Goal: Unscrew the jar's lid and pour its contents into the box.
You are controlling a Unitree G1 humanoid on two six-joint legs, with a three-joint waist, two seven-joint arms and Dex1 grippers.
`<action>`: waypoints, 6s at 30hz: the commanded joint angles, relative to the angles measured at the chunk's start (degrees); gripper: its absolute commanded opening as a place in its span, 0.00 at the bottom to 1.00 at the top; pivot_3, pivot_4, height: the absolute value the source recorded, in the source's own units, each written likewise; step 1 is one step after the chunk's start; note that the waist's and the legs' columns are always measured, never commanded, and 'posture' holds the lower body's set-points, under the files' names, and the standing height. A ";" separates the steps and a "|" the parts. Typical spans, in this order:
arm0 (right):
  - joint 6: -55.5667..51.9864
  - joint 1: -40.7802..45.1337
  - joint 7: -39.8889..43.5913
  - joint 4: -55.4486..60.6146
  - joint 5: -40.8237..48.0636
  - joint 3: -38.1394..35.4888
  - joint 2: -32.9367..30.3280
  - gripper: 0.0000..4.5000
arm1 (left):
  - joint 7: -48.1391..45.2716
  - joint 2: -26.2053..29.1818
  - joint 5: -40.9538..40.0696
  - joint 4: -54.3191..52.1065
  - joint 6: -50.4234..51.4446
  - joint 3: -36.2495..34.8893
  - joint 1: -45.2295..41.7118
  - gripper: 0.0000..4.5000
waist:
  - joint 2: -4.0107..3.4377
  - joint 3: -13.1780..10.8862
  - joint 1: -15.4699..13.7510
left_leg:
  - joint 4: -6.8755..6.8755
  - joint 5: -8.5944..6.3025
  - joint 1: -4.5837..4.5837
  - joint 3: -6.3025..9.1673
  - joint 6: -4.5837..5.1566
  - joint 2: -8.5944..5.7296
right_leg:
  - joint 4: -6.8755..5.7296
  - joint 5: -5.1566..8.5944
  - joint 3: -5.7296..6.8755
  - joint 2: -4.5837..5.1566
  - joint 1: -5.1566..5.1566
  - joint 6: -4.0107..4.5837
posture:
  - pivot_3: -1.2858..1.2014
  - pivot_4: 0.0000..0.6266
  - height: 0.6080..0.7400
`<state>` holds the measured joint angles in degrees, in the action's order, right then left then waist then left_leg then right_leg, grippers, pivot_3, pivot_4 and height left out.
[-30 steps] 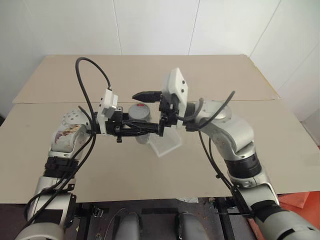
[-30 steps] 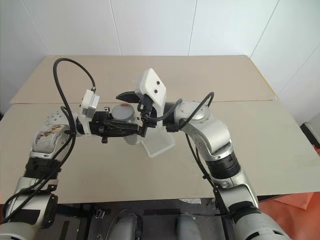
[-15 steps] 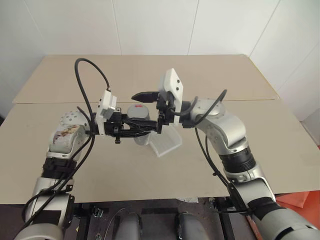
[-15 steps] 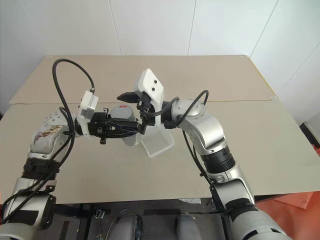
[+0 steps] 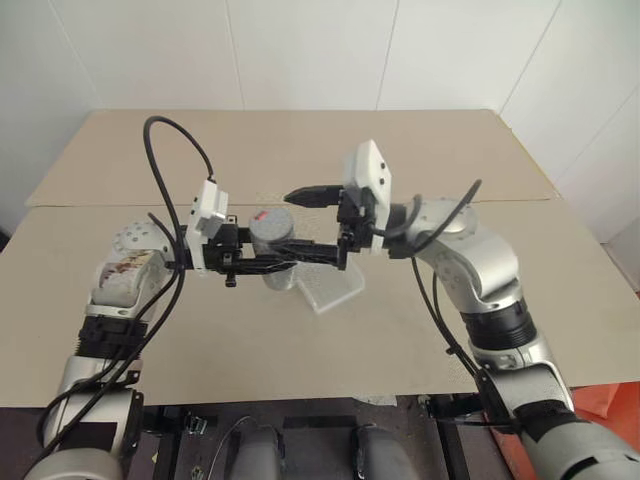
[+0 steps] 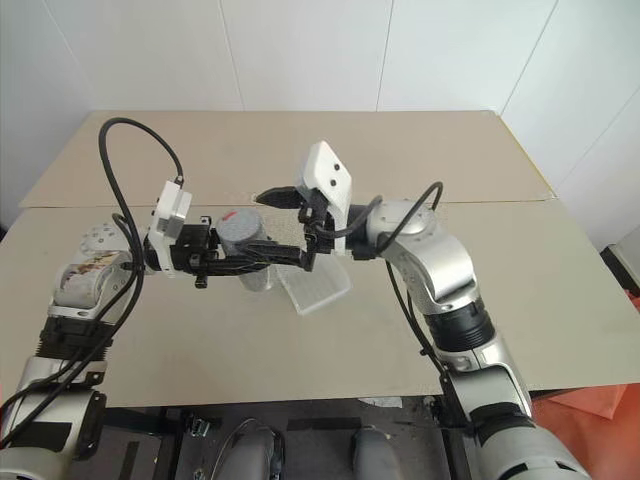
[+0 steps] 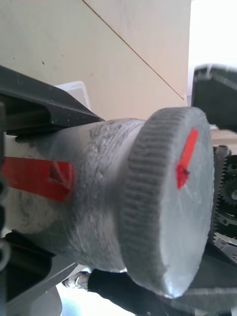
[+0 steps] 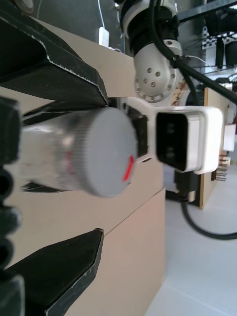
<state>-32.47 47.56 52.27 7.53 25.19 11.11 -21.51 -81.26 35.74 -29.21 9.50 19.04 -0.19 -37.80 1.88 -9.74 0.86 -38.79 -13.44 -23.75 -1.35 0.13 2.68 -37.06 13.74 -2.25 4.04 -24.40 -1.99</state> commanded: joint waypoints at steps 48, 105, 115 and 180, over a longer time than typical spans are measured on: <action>-9.98 4.02 -6.47 7.93 2.79 2.27 2.84 0.99 | -0.77 -1.03 -0.14 -2.28 -2.39 0.48 0.11 0.42 | 0.00 0.00 0.00 | -0.01 0.00 0.01 0.00 0.00 0.01 | 0.00 0.00 0.00 -0.02 0.00 0.00 | 0.52 0.24 1.00; -30.46 -20.58 -19.13 20.43 0.13 -15.66 -17.03 0.99 | 26.45 1.93 24.59 -3.08 -23.73 1.10 -2.13 0.42 | 0.02 -0.01 -0.27 | 0.02 0.00 0.00 0.00 0.00 -0.03 | 0.10 0.00 -0.04 0.02 0.06 -0.01 | 0.52 0.24 1.00; -38.07 -8.92 -10.57 19.41 10.02 -9.85 -18.63 0.99 | 96.61 7.92 99.22 20.56 -56.33 33.40 -23.78 0.42 | 0.03 -0.02 -1.38 | 0.09 0.00 -0.09 -0.02 0.01 -0.23 | 0.21 -0.05 -0.01 0.21 0.01 -0.08 | 0.52 0.24 1.00; -15.35 -19.66 -5.91 22.16 8.10 -14.73 -25.27 1.00 | 55.01 -17.01 14.38 0.08 -8.46 -4.31 13.61 0.64 | 0.03 0.00 -0.66 | -0.18 -0.01 -0.01 0.11 0.03 -0.41 | 0.17 -0.15 -0.01 0.40 0.23 -0.27 | 0.52 0.24 1.00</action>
<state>-49.42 27.97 46.13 28.23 32.82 -1.25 -46.07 -25.75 18.12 -15.70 10.04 12.30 -4.40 -24.62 1.91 -9.74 0.20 -38.97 -13.45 -23.76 -1.24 0.16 2.27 -36.90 13.59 -2.26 4.44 -24.16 -2.26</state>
